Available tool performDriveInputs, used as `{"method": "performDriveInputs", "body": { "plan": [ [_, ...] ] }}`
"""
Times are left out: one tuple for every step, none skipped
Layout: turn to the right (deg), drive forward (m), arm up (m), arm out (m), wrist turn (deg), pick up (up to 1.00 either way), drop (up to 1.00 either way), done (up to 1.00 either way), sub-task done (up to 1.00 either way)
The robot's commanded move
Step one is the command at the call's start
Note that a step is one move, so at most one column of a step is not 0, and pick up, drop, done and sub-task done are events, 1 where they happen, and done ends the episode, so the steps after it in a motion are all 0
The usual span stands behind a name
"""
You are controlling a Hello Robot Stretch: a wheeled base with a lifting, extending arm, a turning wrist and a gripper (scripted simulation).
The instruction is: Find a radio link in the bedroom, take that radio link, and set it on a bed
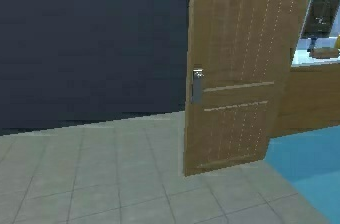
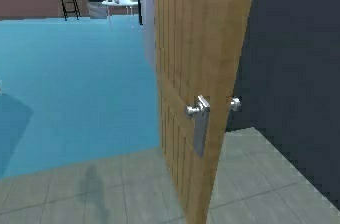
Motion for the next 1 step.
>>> {"method": "performDriveInputs", "body": {
  "plan": [
    [36.0, 0.0, 0.0, 0.0, 0.0, 0.0, 0.0, 0.0, 0.0]
  ]
}}
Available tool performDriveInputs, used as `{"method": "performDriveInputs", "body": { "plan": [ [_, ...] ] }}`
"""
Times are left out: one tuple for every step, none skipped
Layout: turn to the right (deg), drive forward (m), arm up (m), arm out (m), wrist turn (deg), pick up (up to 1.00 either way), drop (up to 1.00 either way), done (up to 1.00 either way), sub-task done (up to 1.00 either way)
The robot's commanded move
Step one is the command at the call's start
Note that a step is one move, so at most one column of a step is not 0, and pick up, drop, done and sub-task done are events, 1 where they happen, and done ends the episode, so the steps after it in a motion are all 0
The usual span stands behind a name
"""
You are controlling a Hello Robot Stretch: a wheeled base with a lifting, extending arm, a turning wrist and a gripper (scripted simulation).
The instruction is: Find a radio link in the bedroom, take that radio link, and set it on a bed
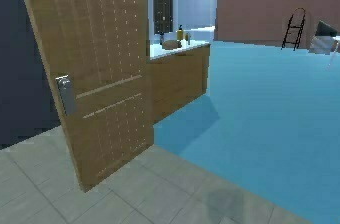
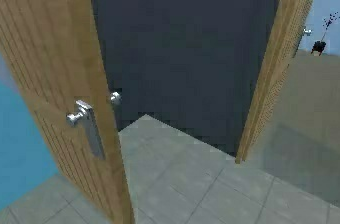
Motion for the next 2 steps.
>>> {"method": "performDriveInputs", "body": {
  "plan": [
    [0.0, 0.9, 0.0, 0.0, 0.0, 0.0, 0.0, 0.0, 0.0],
    [24.0, 0.0, 0.0, 0.0, 0.0, 0.0, 0.0, 0.0, 0.0]
  ]
}}
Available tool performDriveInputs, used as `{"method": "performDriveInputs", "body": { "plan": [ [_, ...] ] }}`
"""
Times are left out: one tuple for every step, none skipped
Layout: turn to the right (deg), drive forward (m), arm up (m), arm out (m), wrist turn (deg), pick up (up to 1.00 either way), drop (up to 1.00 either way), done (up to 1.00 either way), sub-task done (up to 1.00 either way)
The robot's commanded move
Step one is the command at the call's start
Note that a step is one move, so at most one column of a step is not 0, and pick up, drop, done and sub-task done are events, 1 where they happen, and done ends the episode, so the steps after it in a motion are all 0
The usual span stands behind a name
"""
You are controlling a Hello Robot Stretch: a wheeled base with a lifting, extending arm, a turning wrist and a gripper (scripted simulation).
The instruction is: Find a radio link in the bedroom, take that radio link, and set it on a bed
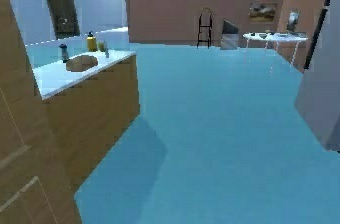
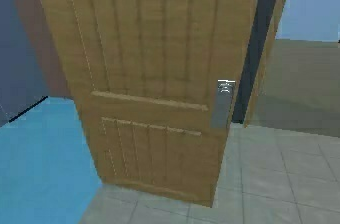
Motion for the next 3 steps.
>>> {"method": "performDriveInputs", "body": {
  "plan": [
    [0.0, 1.0, 0.0, 0.0, 0.0, 0.0, 0.0, 0.0, 0.0],
    [0.0, 1.0, 0.0, 0.0, 0.0, 0.0, 0.0, 0.0, 0.0],
    [3.0, 0.0, 0.0, 0.0, 0.0, 0.0, 0.0, 0.0, 0.0]
  ]
}}
